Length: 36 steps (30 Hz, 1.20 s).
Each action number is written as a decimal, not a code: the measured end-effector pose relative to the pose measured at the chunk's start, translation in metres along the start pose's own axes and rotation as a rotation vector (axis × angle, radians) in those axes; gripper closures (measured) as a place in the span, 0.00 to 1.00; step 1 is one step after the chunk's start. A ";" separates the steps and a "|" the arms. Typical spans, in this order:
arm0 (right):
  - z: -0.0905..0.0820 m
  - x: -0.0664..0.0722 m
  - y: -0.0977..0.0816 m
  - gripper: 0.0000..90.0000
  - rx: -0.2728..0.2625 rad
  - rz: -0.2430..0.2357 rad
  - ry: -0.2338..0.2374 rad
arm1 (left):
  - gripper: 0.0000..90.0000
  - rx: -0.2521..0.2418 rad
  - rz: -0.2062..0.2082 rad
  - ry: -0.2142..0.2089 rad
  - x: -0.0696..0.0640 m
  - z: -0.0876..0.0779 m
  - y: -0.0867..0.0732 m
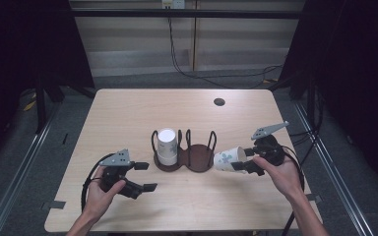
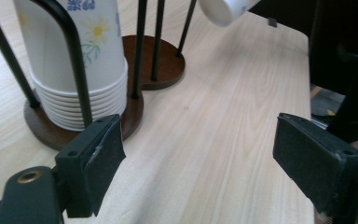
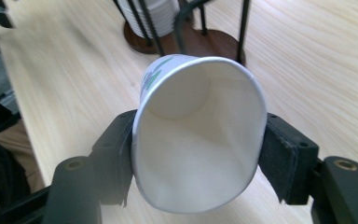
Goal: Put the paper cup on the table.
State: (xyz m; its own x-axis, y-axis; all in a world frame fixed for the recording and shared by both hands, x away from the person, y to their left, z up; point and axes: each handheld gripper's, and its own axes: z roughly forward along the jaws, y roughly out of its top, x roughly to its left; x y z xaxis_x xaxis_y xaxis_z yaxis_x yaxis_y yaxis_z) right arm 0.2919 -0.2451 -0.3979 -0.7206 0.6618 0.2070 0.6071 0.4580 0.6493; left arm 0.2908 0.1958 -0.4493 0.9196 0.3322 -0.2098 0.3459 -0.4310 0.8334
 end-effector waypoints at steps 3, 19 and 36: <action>0.003 -0.005 0.001 0.37 0.019 0.009 -0.009 | 0.18 0.000 -0.002 0.004 0.001 -0.001 0.000; 0.003 -0.036 0.021 0.35 0.207 0.047 -0.139 | 0.18 -0.011 0.057 0.016 0.000 -0.001 -0.002; 0.023 -0.059 0.033 0.30 0.345 0.093 -0.214 | 0.18 0.006 0.061 0.030 0.001 0.000 -0.004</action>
State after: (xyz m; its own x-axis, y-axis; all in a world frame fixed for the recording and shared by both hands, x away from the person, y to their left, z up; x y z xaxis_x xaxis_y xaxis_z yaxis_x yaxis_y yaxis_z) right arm 0.3622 -0.2552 -0.4054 -0.5938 0.8014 0.0724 0.7689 0.5386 0.3444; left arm 0.2906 0.1984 -0.4530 0.9330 0.3302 -0.1433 0.2906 -0.4562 0.8411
